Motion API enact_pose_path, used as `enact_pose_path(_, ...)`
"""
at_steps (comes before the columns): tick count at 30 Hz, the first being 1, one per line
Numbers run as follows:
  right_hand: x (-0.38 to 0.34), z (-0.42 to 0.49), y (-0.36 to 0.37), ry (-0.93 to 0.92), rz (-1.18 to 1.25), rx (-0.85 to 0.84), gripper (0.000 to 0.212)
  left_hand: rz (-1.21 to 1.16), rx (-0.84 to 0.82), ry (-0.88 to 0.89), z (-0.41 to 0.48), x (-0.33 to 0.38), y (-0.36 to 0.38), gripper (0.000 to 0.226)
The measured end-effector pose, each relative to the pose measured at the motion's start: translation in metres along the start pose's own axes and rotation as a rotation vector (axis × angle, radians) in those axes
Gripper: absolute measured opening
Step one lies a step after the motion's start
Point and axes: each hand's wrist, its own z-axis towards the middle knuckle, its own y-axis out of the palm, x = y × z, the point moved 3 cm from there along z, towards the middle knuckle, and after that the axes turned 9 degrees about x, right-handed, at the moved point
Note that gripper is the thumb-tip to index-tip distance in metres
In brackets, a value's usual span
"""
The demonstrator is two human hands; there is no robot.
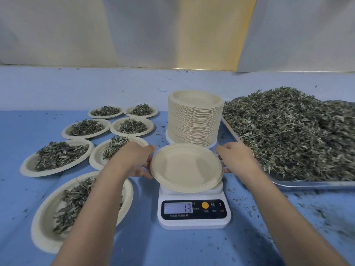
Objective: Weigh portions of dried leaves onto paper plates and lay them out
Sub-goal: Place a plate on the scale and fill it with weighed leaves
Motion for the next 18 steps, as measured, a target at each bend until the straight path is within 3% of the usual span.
enact_pose_path(2, 0.000, 0.000, -0.002, 0.009, -0.030, 0.025, 0.036, 0.073, 0.053, 0.053, 0.002, 0.002, 0.001, 0.041)
enact_pose_path(5, 0.000, 0.003, -0.006, -0.010, -0.027, 0.077, 0.037, 0.328, 0.214, 0.316, 0.003, 0.009, 0.005, 0.038)
enact_pose_path(10, 0.012, 0.014, -0.026, -0.094, -0.057, 0.201, 0.028, 0.236, 0.347, 0.594, -0.013, 0.027, 0.033, 0.023)
enact_pose_path(15, 0.038, 0.031, -0.052, -0.149, -0.193, 0.293, 0.024, 0.140, 0.205, 0.750, -0.035, 0.047, 0.080, 0.022)
enact_pose_path(18, 0.054, 0.046, -0.066, -0.208, -0.416, 0.359, 0.034, 0.069, 0.134, 0.818, -0.047, 0.063, 0.101, 0.021)
